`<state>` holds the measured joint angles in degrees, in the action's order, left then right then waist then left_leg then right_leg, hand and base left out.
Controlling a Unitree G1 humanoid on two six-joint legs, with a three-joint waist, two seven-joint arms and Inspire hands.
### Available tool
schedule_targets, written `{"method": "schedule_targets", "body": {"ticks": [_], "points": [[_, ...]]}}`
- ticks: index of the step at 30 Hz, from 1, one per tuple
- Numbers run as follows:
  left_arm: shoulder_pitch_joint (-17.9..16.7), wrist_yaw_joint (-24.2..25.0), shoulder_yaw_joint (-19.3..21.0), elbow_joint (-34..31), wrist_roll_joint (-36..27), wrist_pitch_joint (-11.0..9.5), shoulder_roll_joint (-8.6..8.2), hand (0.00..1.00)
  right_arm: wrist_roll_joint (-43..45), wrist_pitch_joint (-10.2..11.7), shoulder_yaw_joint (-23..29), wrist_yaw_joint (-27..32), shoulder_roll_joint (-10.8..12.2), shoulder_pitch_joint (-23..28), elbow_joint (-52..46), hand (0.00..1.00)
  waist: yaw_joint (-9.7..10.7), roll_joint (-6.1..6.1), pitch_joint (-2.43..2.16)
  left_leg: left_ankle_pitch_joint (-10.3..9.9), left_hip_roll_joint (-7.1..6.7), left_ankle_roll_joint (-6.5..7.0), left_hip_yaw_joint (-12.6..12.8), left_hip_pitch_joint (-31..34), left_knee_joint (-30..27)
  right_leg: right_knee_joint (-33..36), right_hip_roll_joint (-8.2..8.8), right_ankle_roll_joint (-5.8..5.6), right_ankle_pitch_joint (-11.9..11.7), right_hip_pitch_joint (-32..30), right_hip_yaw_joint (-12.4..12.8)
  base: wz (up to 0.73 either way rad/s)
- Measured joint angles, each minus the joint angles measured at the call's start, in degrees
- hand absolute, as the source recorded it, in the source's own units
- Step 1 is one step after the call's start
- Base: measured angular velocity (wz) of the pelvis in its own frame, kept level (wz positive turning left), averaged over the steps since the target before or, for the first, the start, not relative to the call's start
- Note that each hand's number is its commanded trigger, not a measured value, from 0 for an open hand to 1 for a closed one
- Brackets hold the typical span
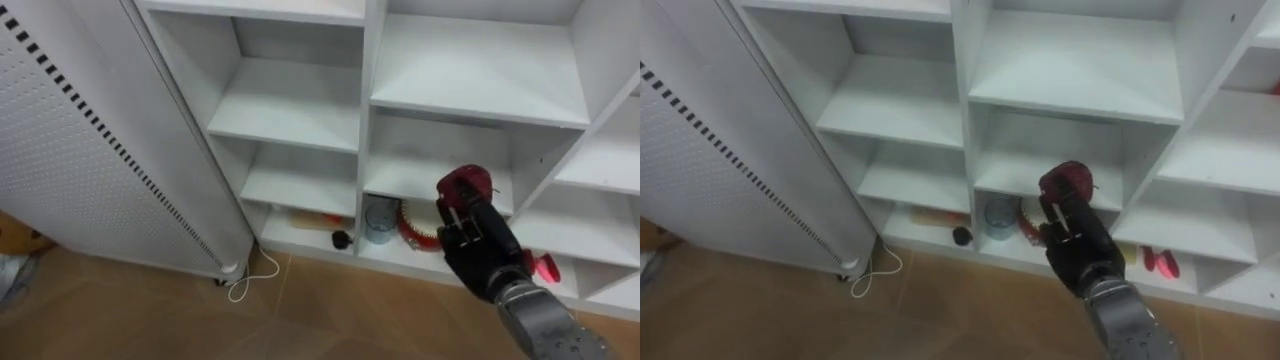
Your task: Arrange fruit in the closet
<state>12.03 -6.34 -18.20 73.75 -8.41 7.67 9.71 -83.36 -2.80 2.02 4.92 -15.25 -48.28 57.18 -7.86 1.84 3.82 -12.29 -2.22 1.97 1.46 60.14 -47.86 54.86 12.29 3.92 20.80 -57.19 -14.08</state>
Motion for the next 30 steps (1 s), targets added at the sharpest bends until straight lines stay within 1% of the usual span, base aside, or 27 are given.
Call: {"method": "schedule_targets", "body": {"ticks": [3, 5, 8, 11, 15, 17, 19, 20, 21, 22, 24, 26, 28, 30], "points": [[0.1, -0.9, 0.0, -0.1, 0.0, 0.0, -0.07, 0.00, 0.4, 0.9, 0.5, 1.9, -0.2, -2.1, 0.0, 1.00, 0.4, 0.00, 0.00, -0.2, 0.00, 0.09, -0.1, 1.4, -1.3, 1.0, 0.12, 0.12, 0.1, -1.2, 0.0, 0.00], [0.5, -1.0, 0.0, -0.1, 0.1, 0.0, -0.07, 0.00, 1.5, 1.1, 1.7, 2.8, -0.8, -3.8, 0.0, 1.00, 0.5, 0.04, -0.03, -0.2, -0.10, 0.15, 0.0, 2.4, -1.9, 1.7, 0.39, 0.18, 0.2, -2.2, -0.1, 0.04], [0.5, -1.3, 0.0, -0.1, 0.1, 0.0, 0.09, 0.00, 2.9, 1.5, 1.8, 4.6, -1.6, -5.3, 0.0, 1.00, 0.8, 0.07, -0.04, -0.3, -0.36, 0.23, 0.0, 3.3, -2.5, 2.4, 0.86, 0.22, 0.3, -3.0, -0.1, 0.01], [0.5, -1.9, 0.0, -0.1, 0.1, 0.3, 0.13, 0.00, 3.2, 1.5, 1.8, 7.0, -2.4, -5.4, 0.0, 1.00, 1.0, 0.10, -0.06, -0.5, -0.47, 0.48, 0.1, 3.4, -3.2, 3.2, 1.23, 0.18, 0.7, -3.0, -0.2, 0.03], [0.7, -1.9, 0.0, -0.1, 0.1, 0.6, 0.20, 0.00, 5.0, 1.5, 1.8, 10.4, -2.7, -5.4, 0.0, 1.00, 1.3, 0.11, -0.07, -0.5, -0.38, 0.61, 0.2, 3.6, -3.8, 3.6, 1.32, 0.18, 0.7, -3.1, -0.2, -0.01], [0.7, -1.9, 0.0, -0.4, 0.2, 0.6, 0.39, 0.00, 5.7, 1.5, 1.7, 12.1, -2.8, -5.4, -0.3, 1.00, 1.3, 0.27, -0.17, -0.6, -0.40, 0.64, 0.3, 4.1, -4.1, 4.2, 1.56, 0.22, 0.9, -3.6, -0.2, 0.02], [0.7, -2.0, 0.0, -0.6, 0.3, 0.6, 0.49, 0.00, 6.0, 1.5, 1.6, 14.2, -3.0, -5.4, -1.6, 1.00, 1.4, 0.28, -0.17, -0.6, -0.33, 0.65, 0.4, 4.8, -4.8, 4.7, 1.61, 0.28, 0.9, -4.3, -0.2, 0.00], [0.7, -2.0, 0.0, -0.6, 0.4, 0.6, 0.50, 0.00, 5.9, 1.5, 1.6, 15.3, -3.2, -5.4, -2.3, 0.73, 1.4, 0.31, -0.20, -0.7, -0.28, 0.71, 0.4, 5.3, -5.3, 5.1, 1.63, 0.31, 0.9, -4.8, -0.2, 0.00], [0.8, -2.1, -0.1, -0.6, 0.6, 0.6, 0.49, 0.00, 5.9, 1.7, 1.6, 16.1, -3.2, -5.6, -2.5, 0.28, 1.4, 0.31, -0.19, -0.7, -0.20, 0.76, 0.4, 5.6, -5.7, 5.4, 1.62, 0.33, 0.9, -5.0, -0.2, 0.00], [0.8, -2.1, -0.1, -0.6, 0.7, 0.6, 0.49, 0.00, 5.9, 1.8, 1.6, 16.5, -3.2, -5.6, -2.5, 0.00, 1.4, 0.31, -0.19, -0.8, -0.18, 0.79, 0.4, 5.7, -5.9, 5.5, 1.63, 0.36, 0.9, -5.0, -0.3, 0.00], [0.8, -2.2, -0.1, -0.6, 0.6, 0.6, 0.49, 0.00, 6.0, 2.1, 1.5, 18.0, -3.3, -5.6, -2.6, 0.00, 1.4, 0.32, -0.20, -1.0, -0.15, 0.88, 0.3, 5.8, -6.4, 5.9, 1.62, 0.30, 1.1, -5.1, -0.2, -0.03], [0.7, -3.0, -0.1, -0.6, 0.6, 0.6, 0.50, 0.00, 6.8, 2.1, 1.3, 19.9, -3.3, -5.6, -4.2, 0.00, 1.3, 0.34, -0.22, -1.3, 0.28, 0.95, 0.3, 6.4, -7.0, 6.0, 1.46, 0.30, 1.0, -5.4, -0.2, -0.11], [0.7, -3.3, -0.2, -0.6, 0.6, 0.7, 0.51, 0.00, 7.5, 2.1, 1.3, 20.9, -3.3, -5.6, -4.3, 0.00, 1.3, 0.43, -0.27, -1.3, 0.35, 1.06, 0.4, 6.4, -7.2, 6.0, 1.39, 0.26, 0.9, -5.5, -0.2, -0.06], [0.6, -4.2, -0.2, -0.6, 0.6, 0.7, 0.55, 0.00, 7.5, 2.1, 0.8, 22.5, -3.3, -5.6, -4.4, 0.00, 1.3, 0.77, -0.49, -1.3, 0.42, 1.10, 0.4, 6.4, -7.3, 6.0, 1.30, 0.22, 0.8, -5.5, -0.1, -0.02]]}}
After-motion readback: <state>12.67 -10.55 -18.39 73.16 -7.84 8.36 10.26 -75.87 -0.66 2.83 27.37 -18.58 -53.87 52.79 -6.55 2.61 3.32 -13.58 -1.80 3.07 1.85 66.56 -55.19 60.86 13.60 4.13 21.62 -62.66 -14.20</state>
